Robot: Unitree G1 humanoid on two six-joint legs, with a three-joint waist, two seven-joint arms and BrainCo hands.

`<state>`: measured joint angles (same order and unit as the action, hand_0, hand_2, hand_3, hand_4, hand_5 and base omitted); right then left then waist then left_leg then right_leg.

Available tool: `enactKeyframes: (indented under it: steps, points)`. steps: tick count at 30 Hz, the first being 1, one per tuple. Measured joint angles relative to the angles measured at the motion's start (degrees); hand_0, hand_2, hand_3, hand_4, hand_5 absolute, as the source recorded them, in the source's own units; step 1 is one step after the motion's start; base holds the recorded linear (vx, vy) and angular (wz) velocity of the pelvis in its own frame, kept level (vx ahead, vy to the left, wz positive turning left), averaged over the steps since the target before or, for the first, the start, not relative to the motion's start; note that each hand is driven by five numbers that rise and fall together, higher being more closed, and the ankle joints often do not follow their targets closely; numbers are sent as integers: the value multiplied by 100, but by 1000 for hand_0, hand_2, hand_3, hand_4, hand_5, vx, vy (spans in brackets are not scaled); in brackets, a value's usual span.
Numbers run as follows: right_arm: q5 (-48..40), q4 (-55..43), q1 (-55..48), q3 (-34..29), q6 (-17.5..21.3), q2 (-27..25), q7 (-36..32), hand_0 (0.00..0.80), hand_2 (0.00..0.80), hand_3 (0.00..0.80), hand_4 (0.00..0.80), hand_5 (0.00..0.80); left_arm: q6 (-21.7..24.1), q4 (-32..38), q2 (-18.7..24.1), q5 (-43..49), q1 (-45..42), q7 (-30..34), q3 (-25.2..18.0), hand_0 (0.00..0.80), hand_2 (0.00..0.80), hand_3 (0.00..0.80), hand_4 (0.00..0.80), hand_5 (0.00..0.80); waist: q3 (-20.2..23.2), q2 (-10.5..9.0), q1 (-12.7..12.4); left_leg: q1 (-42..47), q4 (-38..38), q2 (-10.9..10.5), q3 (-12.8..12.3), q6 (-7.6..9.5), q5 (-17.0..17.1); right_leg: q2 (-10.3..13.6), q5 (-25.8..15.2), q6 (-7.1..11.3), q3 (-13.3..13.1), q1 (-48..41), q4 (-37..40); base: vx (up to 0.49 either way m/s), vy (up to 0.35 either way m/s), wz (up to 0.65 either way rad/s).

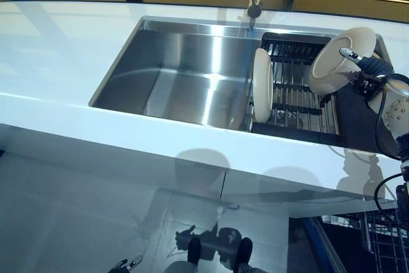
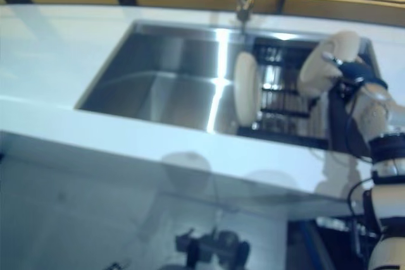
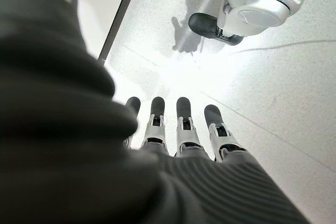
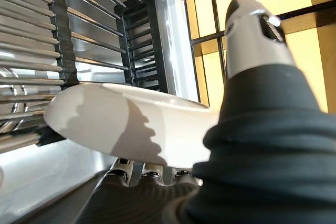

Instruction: Take plates into dishwasher

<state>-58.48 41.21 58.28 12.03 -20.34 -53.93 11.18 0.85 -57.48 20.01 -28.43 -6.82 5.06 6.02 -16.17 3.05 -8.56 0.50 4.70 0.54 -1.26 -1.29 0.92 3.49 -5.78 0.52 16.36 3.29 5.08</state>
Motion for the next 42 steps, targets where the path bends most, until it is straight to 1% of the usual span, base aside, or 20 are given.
enactKeyframes:
  steps: [2, 3, 4, 5, 7, 8, 10, 13, 18, 25, 33, 35, 39, 42]
  points:
    - [48, 0, 27, 0, 0, 1, 42, 0, 0, 0, 0, 0, 8, 2, -1, -64, -1, 0, -1, 0, 0, 0, 0, 0, 0, 0, -44, 1, -3, -2, 16, 0, 0, 2, 0, 0, 15, -11, -1, 33, 8, 4]
    - [54, 0, 30, 0, 0, 10, 61, 63, 63, 63, 63, 63, 14, 2, -1, -76, -6, 0, -1, 0, 0, 0, 0, 0, 0, 0, -47, 1, -4, -4, 30, 0, 1, 4, 0, 0, 30, -15, -2, 27, 9, 5]
    - [54, 0, 31, 0, 0, 14, 70, 157, 157, 157, 157, 157, 25, 1, -2, -162, -14, 0, -1, 0, 0, 0, 0, 0, 0, 0, -48, 0, -4, -6, 38, 2, 2, 8, 0, 0, 46, -18, -2, 30, 9, 5]
    - [54, 1, 32, 0, 0, 19, 77, 370, 370, 370, 370, 370, 52, 0, -3, -182, -27, 0, -4, 0, 0, 0, 0, 0, 0, 0, -53, 0, -4, -8, 50, 3, 3, 12, 0, 0, 59, -22, -2, 29, 6, 5]
    - [71, 5, 46, 1, 0, 43, 123, 731, 731, 731, 731, 731, 80, 0, -3, -190, -53, 0, -4, 0, 0, 0, 0, 0, 0, 0, -62, -2, -4, -12, 64, 5, 4, 17, 1, 1, 74, -27, 0, 22, 4, 5]
    - [110, 6, 56, 4, 0, 47, 158, 800, 800, 800, 800, 800, 97, -1, -3, -214, -65, 0, -4, 0, 0, 0, 0, 0, 0, 0, -72, -9, -6, -15, 79, 8, 7, 23, 2, 2, 94, -27, 0, 20, 11, 8]
    - [269, 16, 78, 12, 1, 52, 246, 800, 800, 800, 800, 800, 119, -1, -5, -224, -81, 0, -5, 0, 0, 0, 0, 0, 0, 0, -80, -19, -5, -25, 124, 14, 15, 35, 3, 3, 158, -33, 5, 14, 10, 9]
    - [610, 97, 216, 19, 59, 46, 415, 800, 800, 800, 800, 800, 156, -20, -5, -233, -103, 0, -6, 0, 0, 0, 0, 0, -2, -2, -81, -26, -4, -39, 133, 22, 24, 50, 4, 6, 179, -33, 9, 2, 1, 2]
    - [959, 188, 290, 191, 86, 41, 492, 800, 800, 800, 800, 800, 250, -30, -6, -233, -175, 35, -12, 0, 0, 0, 0, 0, -3, -4, -77, -39, 0, -42, 134, 24, 25, 54, 6, 9, 186, -20, 12, 0, 0, 0]
    - [1137, 187, 295, 219, 86, -64, 492, 800, 800, 800, 800, 800, 304, 17, -6, -233, -207, 165, -12, 0, 0, 0, 0, 0, -7, -8, -64, -59, 2, -41, 132, 24, 26, 51, 5, 9, 190, 2, 0, 0, 0, 0]
    - [1178, 162, 356, 227, 136, -144, 438, 800, 800, 800, 800, 800, 355, 12, -6, -229, -208, 168, -23, 0, 0, 0, 0, 0, -49, -78, -41, 46, 4, -39, 115, 24, 26, 45, 4, 9, 185, -95, -10, 0, 0, 0]
    - [1169, 106, 359, 227, 166, -180, 438, 800, 800, 800, 800, 800, 356, 14, -7, -224, -208, 168, -47, 0, 0, 0, 0, 0, -57, -102, -38, 126, 6, -35, 108, 25, 25, 41, 4, 8, 181, -171, -10, -7, 15, -1]
    - [1174, -308, 364, 227, 157, -302, 439, 800, 800, 800, 800, 800, 359, 22, -9, -213, -208, 164, -59, 0, 0, 0, 0, 0, -47, -165, -25, 270, 11, -35, 51, 26, 22, 34, 4, 8, 130, -286, -10, -6, 44, -6]
    - [1175, -603, 365, 227, 101, -333, 431, 800, 800, 800, 800, 800, 358, 53, 1, -210, -208, 155, -63, 0, 0, 0, 0, 0, 41, -323, -11, 339, 13, -21, -48, 23, 18, 13, -2, 0, 56, -327, -9, -18, 54, -11]
